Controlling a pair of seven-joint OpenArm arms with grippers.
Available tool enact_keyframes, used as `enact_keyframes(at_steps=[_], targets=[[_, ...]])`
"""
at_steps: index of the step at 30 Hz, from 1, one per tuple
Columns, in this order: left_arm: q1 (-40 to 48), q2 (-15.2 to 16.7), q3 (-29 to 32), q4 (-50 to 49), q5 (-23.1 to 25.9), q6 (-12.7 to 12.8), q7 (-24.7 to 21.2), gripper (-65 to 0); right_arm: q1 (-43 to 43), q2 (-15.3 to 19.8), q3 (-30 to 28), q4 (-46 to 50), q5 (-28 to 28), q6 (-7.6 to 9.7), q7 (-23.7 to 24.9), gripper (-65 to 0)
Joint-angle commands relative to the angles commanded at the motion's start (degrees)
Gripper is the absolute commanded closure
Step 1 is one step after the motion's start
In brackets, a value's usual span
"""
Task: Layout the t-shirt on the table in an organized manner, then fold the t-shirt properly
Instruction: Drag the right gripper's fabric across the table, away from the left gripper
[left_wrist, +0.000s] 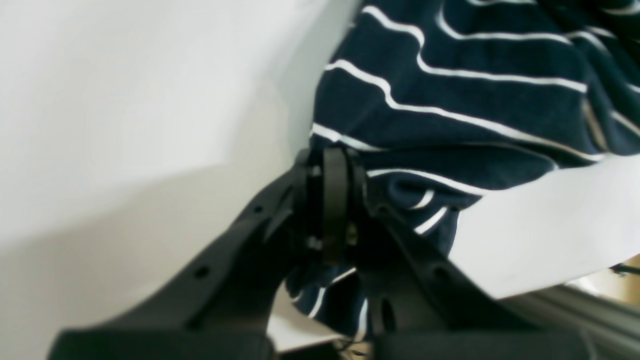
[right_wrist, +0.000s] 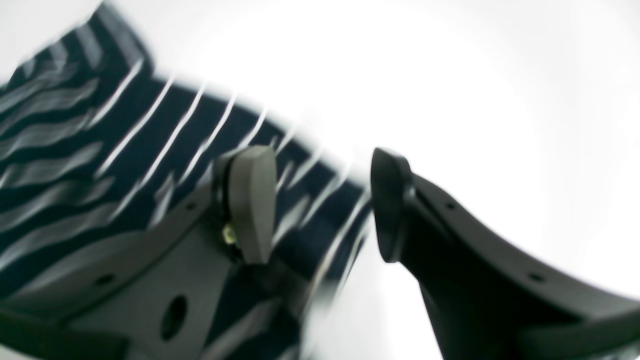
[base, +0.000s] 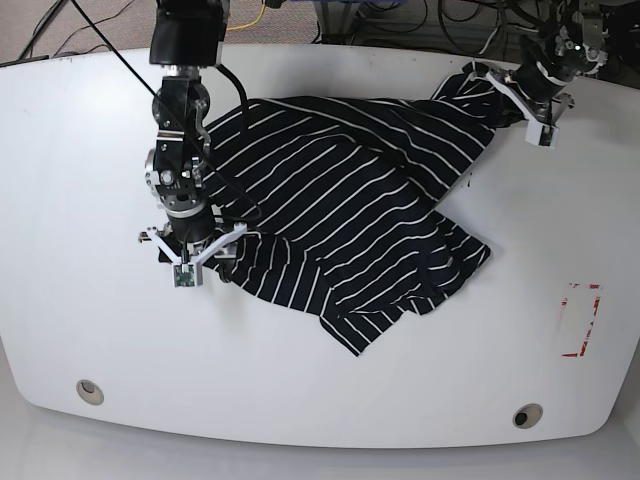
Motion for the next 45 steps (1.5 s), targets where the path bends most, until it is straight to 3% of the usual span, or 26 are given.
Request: enact_keyframes(at_steps=[4, 8, 13, 21, 32, 42, 45], targets=[[0.62, 0.00, -3.43, 0.00, 0.00, -0.35, 0.00, -0.6, 6.15, -0.35, 0.00, -7.56, -0.18, 4.22, 0.00, -29.8], [1.23, -0.18, -5.71, 0.00, 0.00, -0.44, 0.00, -0.6, 10.46, -0.79, -0.09, -14.68, 0.00, 7.03, 0.00, -29.8], [1.49, -1.49, -6.51, 0.18, -0.26, -0.44, 0.00, -0.6, 14.59, -2.20, -3.78, -22.42, 0.00, 12.48, 0.00, -29.8], [1.23, -1.67, -6.59, 0.18, -0.26, -0.44, 0.00, -0.6, 18.37, -4.31, -8.53, -30.15, 0.00, 16.44, 0.53, -29.8], [1.23, -1.67, -6.59, 0.26, -0.26, -0.44, 0.00, -0.6, 22.42, -5.63, -8.97, -42.11, -0.18, 16.88, 7.12, -29.8], [1.14, -1.67, -6.59, 0.26, -0.26, -0.44, 0.00, -0.6, 22.68, -5.80, -9.41, -45.54, -0.35, 17.05, 7.82, -29.8], [1.05, -1.67, -6.59, 0.26, -0.26, -0.35, 0.00, -0.6, 21.10, -5.80, -12.22, -45.36, -0.35, 17.05, 7.74, -29.8]])
